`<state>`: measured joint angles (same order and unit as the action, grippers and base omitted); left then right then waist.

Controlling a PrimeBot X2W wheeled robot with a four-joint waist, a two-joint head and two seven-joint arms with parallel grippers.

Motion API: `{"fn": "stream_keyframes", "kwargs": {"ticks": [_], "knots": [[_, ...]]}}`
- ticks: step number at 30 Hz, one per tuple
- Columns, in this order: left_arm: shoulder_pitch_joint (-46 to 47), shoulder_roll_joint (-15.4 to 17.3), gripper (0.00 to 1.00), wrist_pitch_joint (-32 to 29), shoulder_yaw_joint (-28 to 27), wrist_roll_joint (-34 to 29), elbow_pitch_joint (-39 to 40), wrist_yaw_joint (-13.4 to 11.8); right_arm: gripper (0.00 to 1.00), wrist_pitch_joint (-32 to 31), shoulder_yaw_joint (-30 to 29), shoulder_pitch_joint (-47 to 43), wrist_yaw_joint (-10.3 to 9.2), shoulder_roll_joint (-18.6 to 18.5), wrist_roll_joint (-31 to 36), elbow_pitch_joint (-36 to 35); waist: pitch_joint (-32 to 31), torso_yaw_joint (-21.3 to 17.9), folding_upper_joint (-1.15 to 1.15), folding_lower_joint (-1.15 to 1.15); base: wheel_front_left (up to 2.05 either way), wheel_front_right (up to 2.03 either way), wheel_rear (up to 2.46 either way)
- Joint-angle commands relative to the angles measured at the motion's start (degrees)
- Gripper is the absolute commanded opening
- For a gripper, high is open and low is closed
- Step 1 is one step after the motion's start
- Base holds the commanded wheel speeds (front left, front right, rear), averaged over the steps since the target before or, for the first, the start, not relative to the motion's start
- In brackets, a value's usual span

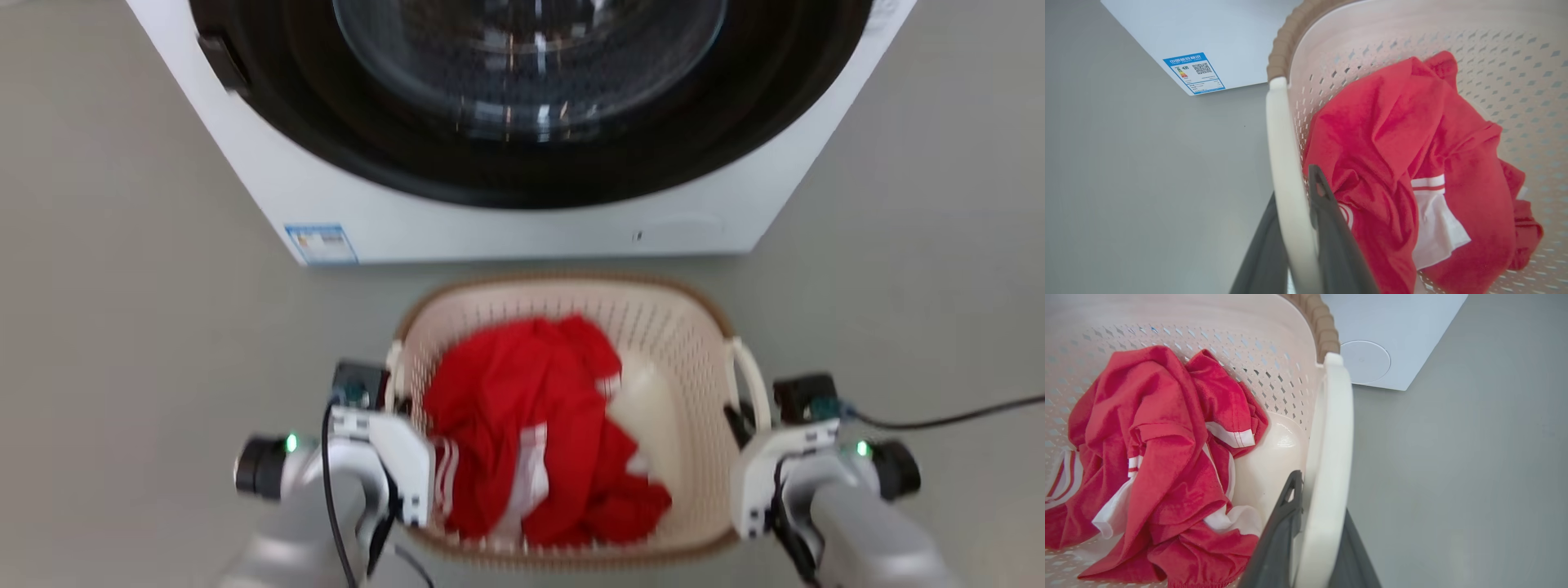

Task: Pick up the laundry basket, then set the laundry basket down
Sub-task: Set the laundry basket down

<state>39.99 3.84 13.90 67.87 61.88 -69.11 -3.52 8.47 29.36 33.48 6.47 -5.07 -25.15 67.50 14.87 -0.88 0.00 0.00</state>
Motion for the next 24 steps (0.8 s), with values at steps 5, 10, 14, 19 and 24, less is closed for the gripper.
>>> {"fn": "stream_keyframes", "kwargs": {"ticks": [5,10,14,19,24], "knots": [[8.74,-0.96,0.0,1.07,-2.64,-2.96,2.37,-0.71,0.0,3.87,-0.71,6.12,1.02,2.19,4.98,-0.4,9.85,1.18,0.0,0.0,0.0,0.0,0.0],[12.14,-0.96,0.0,1.08,-5.61,-5.62,4.1,-1.79,0.0,5.33,-4.12,10.12,1.02,2.19,9.08,0.95,15.3,2.15,0.0,0.0,0.0,0.0,0.0],[13.98,-0.94,0.0,1.08,-8.15,-7.73,5.4,-2.35,0.0,5.97,-7.18,12.5,1.02,2.19,12.17,1.14,18.99,2.77,0.0,0.0,0.0,0.0,0.0],[15.77,-0.53,0.0,1.09,-11.51,-10.84,7.13,-2.69,0.0,6.32,-10.43,14.48,1.02,2.19,14.96,-0.26,23.18,3.03,0.0,0.0,0.0,0.0,0.0],[17.1,0.09,0.0,1.09,-14.85,-14.34,8.89,-2.59,0.0,6.47,-12.68,14.94,1.02,2.19,17.37,-2.75,26.77,3.22,0.0,0.0,0.0,0.0,0.0]]}}
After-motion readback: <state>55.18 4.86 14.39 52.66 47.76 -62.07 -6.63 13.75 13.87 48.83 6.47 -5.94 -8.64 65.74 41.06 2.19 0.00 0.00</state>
